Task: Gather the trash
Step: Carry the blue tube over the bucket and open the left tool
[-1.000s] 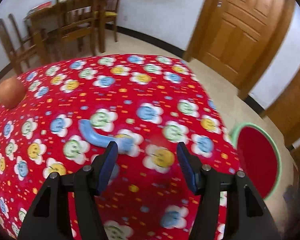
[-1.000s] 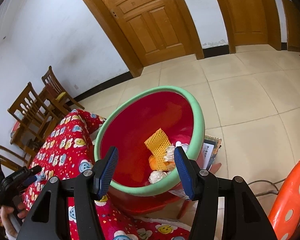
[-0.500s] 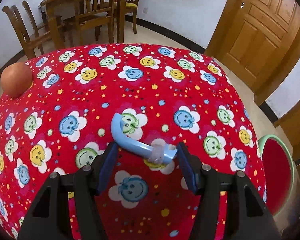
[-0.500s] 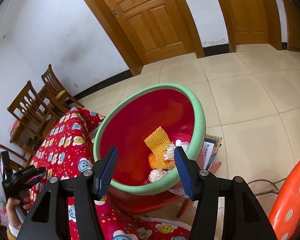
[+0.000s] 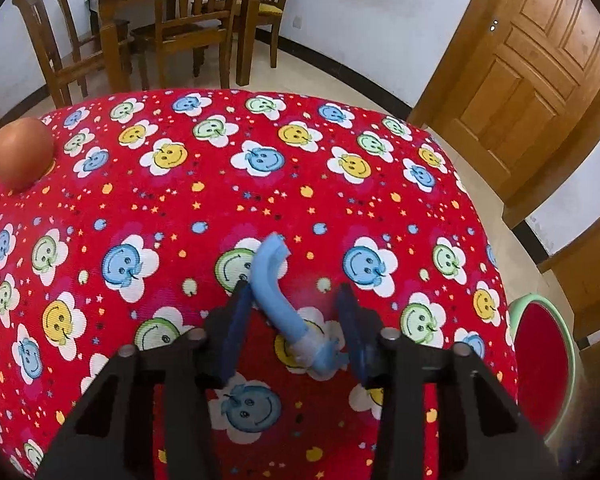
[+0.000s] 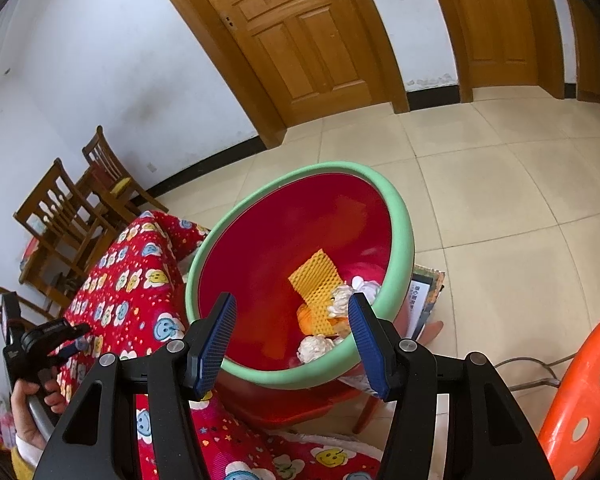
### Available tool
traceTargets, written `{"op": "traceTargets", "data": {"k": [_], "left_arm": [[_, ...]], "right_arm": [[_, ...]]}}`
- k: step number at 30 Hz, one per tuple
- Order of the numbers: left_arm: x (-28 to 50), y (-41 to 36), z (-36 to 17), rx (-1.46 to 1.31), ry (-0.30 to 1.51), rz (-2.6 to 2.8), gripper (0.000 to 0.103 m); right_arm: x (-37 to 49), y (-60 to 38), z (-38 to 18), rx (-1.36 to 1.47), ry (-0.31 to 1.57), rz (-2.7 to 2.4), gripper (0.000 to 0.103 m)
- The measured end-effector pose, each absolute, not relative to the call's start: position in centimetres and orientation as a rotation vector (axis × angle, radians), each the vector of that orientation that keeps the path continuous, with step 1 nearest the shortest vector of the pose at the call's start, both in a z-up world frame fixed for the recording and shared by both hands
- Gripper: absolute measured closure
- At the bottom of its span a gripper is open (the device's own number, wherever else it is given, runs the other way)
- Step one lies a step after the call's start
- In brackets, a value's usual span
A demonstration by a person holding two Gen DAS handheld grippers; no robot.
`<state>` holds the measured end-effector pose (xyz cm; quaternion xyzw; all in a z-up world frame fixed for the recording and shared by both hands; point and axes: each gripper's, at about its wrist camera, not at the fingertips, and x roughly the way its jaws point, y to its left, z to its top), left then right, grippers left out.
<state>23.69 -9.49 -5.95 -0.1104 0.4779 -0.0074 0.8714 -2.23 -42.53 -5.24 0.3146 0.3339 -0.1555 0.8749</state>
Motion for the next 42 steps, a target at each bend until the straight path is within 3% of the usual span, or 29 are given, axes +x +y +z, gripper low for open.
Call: {"op": "traceTargets", "data": {"k": [4,9,42], "left_arm": [[23.5,-9.4,-6.1,-0.237,1.01,-0.04,0.087],[22.5,-10.2,-5.8,-0.214,1.011,-0.085,0.093],[14.4,-24.8,0.5,0.037,0.886,-0.535,0.093]], "right_arm": [[-2.2,-42.5,-5.2,0.66,0.695,-0.327,0.044],[-2.2,-42.4,-5.1,0.656,0.69,-0.321,0.044],[-3.6,-43.4,-4.5,0.643,0.683,-0.35,0.044]]}}
